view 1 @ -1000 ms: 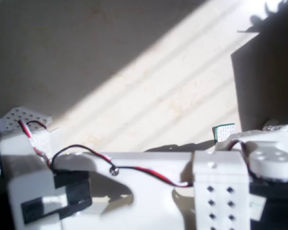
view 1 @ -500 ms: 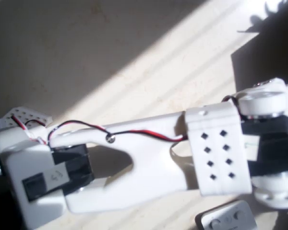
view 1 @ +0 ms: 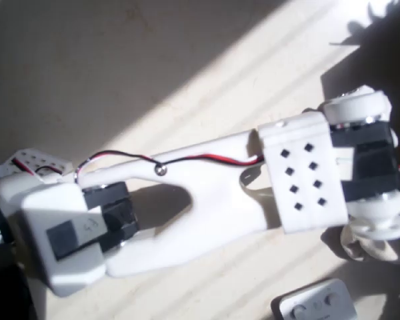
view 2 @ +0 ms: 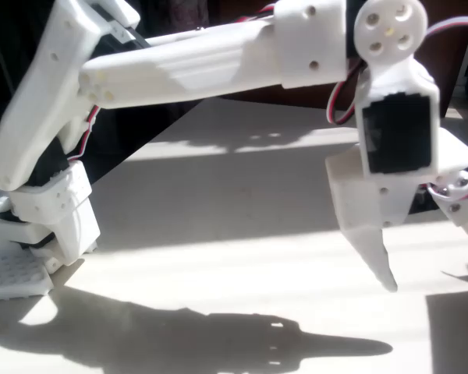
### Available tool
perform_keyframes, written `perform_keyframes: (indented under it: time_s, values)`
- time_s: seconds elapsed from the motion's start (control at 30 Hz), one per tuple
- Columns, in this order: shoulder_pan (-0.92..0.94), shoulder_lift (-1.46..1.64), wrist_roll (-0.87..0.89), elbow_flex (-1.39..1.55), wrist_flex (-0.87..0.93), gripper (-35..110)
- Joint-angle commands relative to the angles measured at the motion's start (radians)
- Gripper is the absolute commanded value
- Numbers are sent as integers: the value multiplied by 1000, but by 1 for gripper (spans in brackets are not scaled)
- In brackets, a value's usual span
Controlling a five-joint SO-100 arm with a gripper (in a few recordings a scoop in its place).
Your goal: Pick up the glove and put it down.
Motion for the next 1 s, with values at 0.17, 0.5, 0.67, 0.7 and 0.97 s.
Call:
perform_keyframes:
  time_s: [0.17, 0.5, 0.67, 0.7, 0.97]
  values:
    - [-9, -5, -8, -21, -15, 22]
    - [-18, -8, -5, -20, -54, 0]
    - [-9, -8, 3, -12, -55, 0]
    - [-9, -8, -5, -11, -48, 1]
    - [-6, -6, -6, -20, -52, 1]
